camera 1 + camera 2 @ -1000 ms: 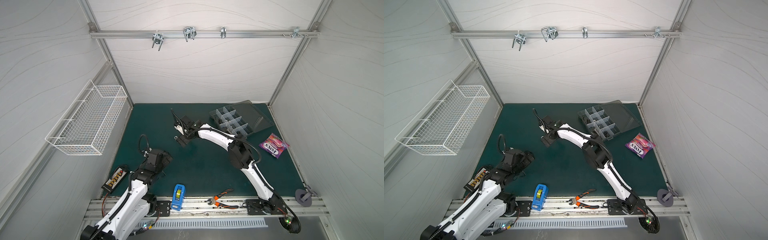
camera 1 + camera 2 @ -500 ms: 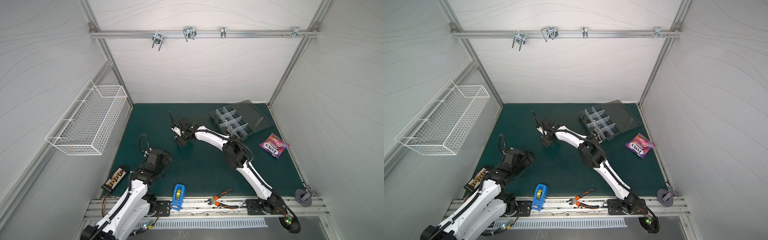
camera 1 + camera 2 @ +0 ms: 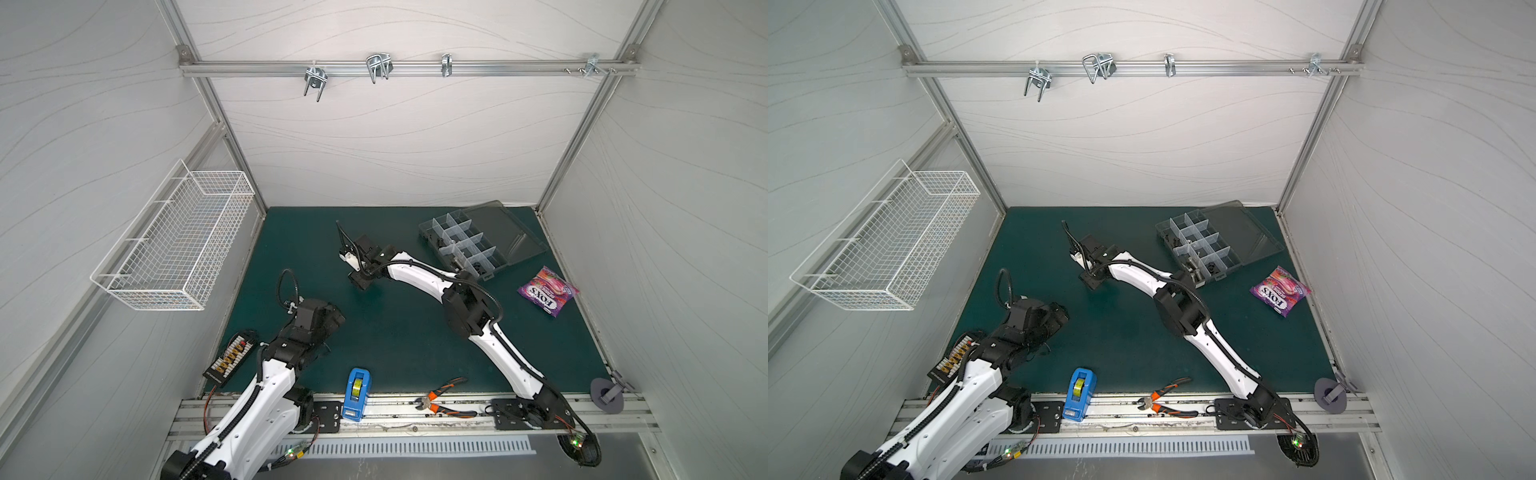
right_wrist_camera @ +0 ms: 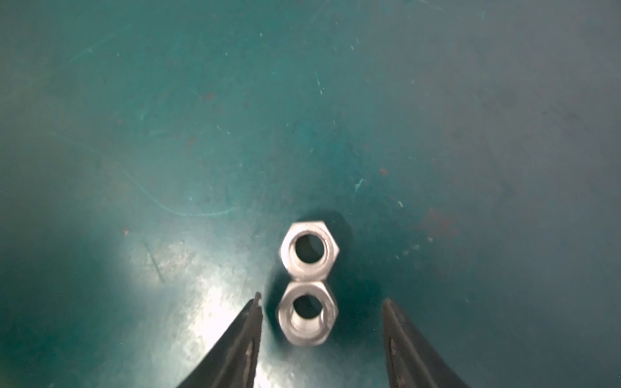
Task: Sort the screws and nuts into containers
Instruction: 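Lower the right gripper and close it on the nearer silver nut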
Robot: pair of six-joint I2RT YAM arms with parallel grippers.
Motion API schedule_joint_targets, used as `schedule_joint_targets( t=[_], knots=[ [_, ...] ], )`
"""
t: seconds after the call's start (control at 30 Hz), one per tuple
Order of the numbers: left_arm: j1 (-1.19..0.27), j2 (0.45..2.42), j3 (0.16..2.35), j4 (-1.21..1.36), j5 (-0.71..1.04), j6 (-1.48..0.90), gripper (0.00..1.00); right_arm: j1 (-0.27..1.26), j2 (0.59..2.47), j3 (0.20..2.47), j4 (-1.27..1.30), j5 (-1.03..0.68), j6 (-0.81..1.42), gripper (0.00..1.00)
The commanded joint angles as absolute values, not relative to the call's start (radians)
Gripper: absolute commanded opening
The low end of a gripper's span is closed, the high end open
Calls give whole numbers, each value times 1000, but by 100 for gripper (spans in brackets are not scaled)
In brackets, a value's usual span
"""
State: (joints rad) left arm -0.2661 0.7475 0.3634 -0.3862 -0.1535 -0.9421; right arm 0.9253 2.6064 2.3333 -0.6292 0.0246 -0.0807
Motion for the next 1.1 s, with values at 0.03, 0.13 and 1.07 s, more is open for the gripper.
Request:
schedule_joint_targets(
  t=[0.03,0.13,1.07],
  knots=[
    [-261,742,387,-390,-173,-939,99,936,2649,2366,-645,3,-104,54],
    [-261,741,387,-389,-175,-939,99,936,2652,2367,-649,-3,-107,49],
    [-261,747,380,-378,-168,-946,99,934,2464,2118,-631,39,-54,0]
  ],
)
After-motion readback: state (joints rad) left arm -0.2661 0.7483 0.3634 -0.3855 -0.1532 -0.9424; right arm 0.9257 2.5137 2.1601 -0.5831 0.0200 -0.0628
